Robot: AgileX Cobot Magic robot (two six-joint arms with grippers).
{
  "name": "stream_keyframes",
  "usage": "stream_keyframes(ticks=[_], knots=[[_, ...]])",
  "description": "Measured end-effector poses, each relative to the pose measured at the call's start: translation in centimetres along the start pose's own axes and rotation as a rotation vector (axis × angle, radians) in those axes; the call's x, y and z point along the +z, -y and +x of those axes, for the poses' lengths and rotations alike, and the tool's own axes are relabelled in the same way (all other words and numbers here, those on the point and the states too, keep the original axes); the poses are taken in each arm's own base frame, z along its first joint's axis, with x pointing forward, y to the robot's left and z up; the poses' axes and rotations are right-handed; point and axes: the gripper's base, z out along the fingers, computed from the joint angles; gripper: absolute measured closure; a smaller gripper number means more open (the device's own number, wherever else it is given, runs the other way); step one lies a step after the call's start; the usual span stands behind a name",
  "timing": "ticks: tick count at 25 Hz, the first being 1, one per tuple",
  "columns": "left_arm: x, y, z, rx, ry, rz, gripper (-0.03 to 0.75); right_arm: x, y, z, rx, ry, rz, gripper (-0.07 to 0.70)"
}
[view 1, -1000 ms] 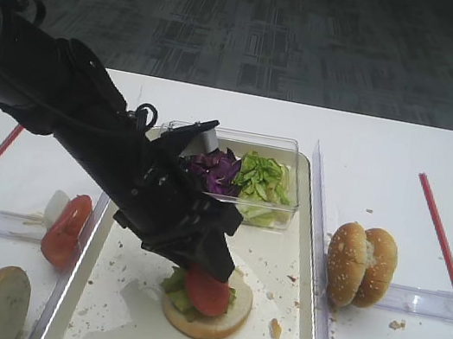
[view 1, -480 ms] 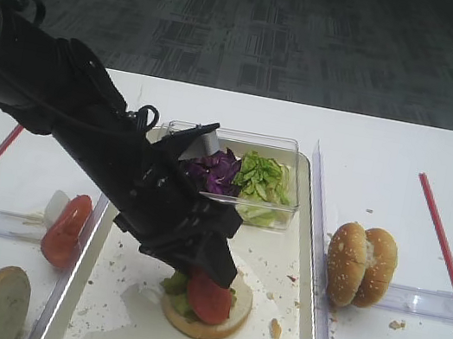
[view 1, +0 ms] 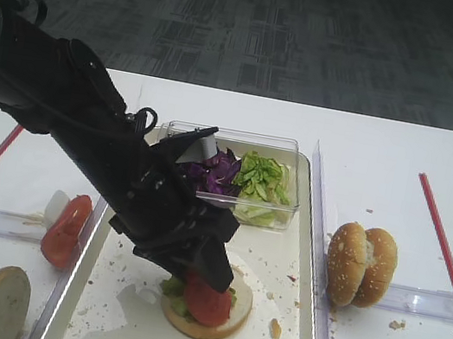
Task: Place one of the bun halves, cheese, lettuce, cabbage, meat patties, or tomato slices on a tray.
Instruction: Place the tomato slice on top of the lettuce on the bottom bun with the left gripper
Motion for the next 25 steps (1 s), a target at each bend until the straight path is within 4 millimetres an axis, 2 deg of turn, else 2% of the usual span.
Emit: stream_keyframes(ticks=[12,19,25], knots=[[0.0,-0.3,0.2,0.011,-0.024,-0.028,0.359,0.0,0.0,0.0,0.0,0.0,0.0,0.006],[-2.3,0.1,-0.2,0.02,0.054,-0.04,0.357,0.0,0.0,0.0,0.0,0.0,0.0,0.006],[-2.5,-0.3,-0.1,0.013,0.033,-0.073,0.357,0.0,0.0,0.0,0.0,0.0,0.0,0.006]])
